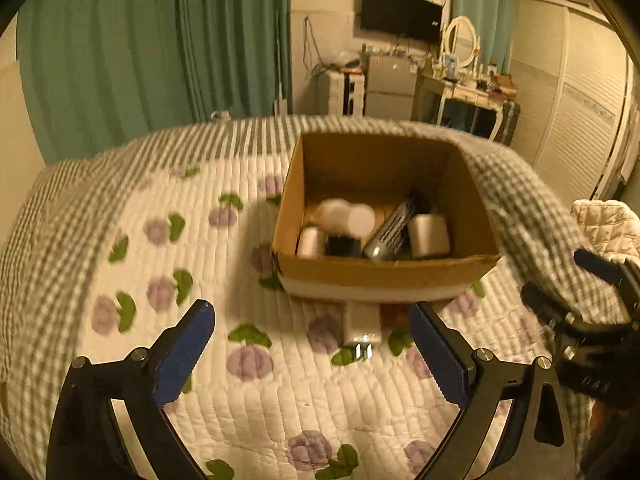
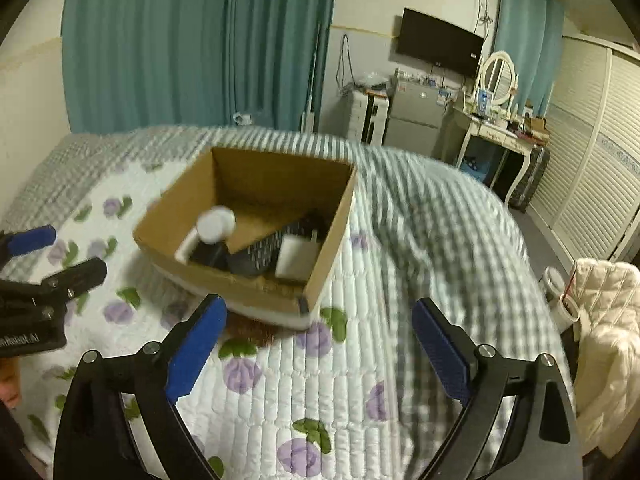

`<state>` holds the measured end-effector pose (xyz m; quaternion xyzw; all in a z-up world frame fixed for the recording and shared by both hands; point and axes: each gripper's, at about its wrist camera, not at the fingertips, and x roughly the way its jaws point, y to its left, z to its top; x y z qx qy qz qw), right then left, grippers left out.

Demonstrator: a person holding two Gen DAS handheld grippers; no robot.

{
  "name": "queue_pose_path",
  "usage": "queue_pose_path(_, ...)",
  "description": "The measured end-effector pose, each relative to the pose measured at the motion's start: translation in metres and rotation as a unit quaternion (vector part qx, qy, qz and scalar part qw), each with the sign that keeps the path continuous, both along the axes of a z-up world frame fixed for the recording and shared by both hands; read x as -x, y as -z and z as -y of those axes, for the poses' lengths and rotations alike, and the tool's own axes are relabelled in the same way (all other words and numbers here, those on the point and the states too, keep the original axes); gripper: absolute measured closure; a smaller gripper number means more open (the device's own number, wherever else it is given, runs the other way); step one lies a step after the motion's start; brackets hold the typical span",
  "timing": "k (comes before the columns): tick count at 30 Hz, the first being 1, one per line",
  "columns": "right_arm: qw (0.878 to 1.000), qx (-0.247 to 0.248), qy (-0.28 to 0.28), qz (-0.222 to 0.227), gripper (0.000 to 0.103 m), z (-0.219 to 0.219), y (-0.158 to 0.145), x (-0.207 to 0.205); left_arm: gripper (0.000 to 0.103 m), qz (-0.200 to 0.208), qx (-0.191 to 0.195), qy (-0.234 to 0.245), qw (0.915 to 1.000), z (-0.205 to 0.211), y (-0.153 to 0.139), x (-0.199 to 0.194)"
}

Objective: Organize rigid objects
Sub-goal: 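Grasp the small white plug charger with the left tool while the right tool grasps the red rose case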

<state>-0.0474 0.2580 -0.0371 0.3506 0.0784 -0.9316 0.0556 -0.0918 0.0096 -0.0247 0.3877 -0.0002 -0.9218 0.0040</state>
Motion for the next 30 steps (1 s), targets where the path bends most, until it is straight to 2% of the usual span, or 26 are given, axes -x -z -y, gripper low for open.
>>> queue_pose_path(3, 0.999, 0.001, -0.006, 0.045, 0.009, 0.003, 0.034, 0.010, 0.004, 0.017, 0.000, -0.007, 0.9998, 0.002, 0.023, 0.006)
queue_pose_path(6, 0.998, 0.003, -0.016, 0.068, 0.009, 0.008, 0.061, 0.021, 0.004, 0.035, -0.005, -0.012, 0.9993, 0.003, 0.043, 0.017)
queue_pose_path(8, 0.997, 0.002, -0.022, 0.074, 0.009, 0.010, 0.075, 0.030, 0.004, 0.043, -0.009, -0.007, 0.9990, -0.001, 0.054, 0.024)
queue_pose_path(12, 0.995, 0.007, -0.026, 0.092, 0.009, 0.007, 0.097, 0.046, 0.004, 0.066, 0.005, 0.011, 0.9977, -0.016, 0.076, 0.041)
queue_pose_path(16, 0.995, -0.001, -0.026, 0.096, 0.009, 0.000, 0.108, 0.058, 0.007, 0.101, 0.013, 0.028, 0.9945, -0.031, 0.098, 0.058)
queue_pose_path(20, 0.995, -0.001, -0.022, 0.096, 0.009, -0.010, 0.114, 0.068, 0.023, 0.139, 0.006, 0.039, 0.9894, -0.040, 0.118, 0.075)
queue_pose_path(21, 0.995, 0.001, -0.021, 0.096, 0.009, -0.012, 0.114, 0.070, 0.024, 0.145, 0.008, 0.039, 0.9887, -0.041, 0.121, 0.077)
queue_pose_path(25, 0.995, 0.002, -0.020, 0.095, 0.009, -0.017, 0.113, 0.074, 0.036, 0.146, 0.019, 0.039, 0.9883, -0.048, 0.130, 0.084)
queue_pose_path(27, 0.995, 0.003, -0.019, 0.095, 0.009, -0.019, 0.113, 0.074, 0.048, 0.140, 0.016, 0.043, 0.9890, -0.048, 0.129, 0.083)
queue_pose_path(28, 0.995, 0.003, -0.018, 0.095, 0.009, -0.018, 0.113, 0.075, 0.063, 0.139, 0.017, 0.044, 0.9892, -0.047, 0.128, 0.081)
queue_pose_path(30, 0.995, 0.004, -0.017, 0.097, 0.009, -0.018, 0.113, 0.074, 0.062, 0.140, 0.008, 0.045, 0.9891, -0.043, 0.125, 0.076)
